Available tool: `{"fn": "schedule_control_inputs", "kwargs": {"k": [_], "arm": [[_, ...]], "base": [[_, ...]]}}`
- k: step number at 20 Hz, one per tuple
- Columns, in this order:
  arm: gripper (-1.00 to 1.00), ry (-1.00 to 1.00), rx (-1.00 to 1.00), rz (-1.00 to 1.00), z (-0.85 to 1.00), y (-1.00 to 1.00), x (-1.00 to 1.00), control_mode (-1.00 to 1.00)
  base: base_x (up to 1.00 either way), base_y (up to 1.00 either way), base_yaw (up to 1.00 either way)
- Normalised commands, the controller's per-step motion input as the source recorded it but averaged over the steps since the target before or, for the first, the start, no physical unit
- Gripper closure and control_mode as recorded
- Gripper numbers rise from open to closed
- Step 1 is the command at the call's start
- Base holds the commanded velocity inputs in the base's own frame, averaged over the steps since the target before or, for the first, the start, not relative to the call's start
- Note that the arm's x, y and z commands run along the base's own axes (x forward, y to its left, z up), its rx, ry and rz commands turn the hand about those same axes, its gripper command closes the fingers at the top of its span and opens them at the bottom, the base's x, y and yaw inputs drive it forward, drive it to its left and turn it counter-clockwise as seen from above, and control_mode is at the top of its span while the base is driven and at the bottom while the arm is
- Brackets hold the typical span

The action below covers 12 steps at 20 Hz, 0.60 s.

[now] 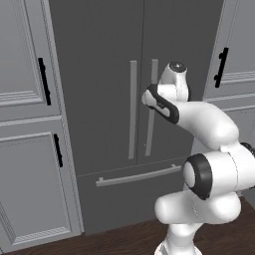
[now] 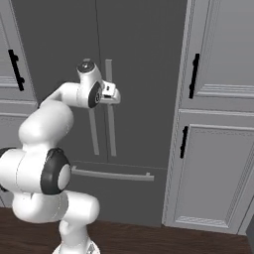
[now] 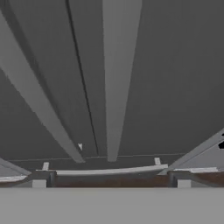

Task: Take the strawberry from the fridge and place it on top of the pancake, located on the dining counter.

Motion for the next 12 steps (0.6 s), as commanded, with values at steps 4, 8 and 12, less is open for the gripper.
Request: {"fn": "schedule_control_inputs", "kwargs": {"k": [4,8,12], "arm": [[-1.0,-0.02,0.0,-0.03,-0.01,0.0,0.65,-1.0],[-1.0,-0.04,0.0,0.0,-0.02,-0.11,0.56,-1.0],[-1.0,-0.13,0.0,0.0,-0.02,-0.26,0.35,-1.0]], "base": [[0.0,0.0,0.0],[0.0,0.0,0.0],[0.0,0.0,0.0]]}}
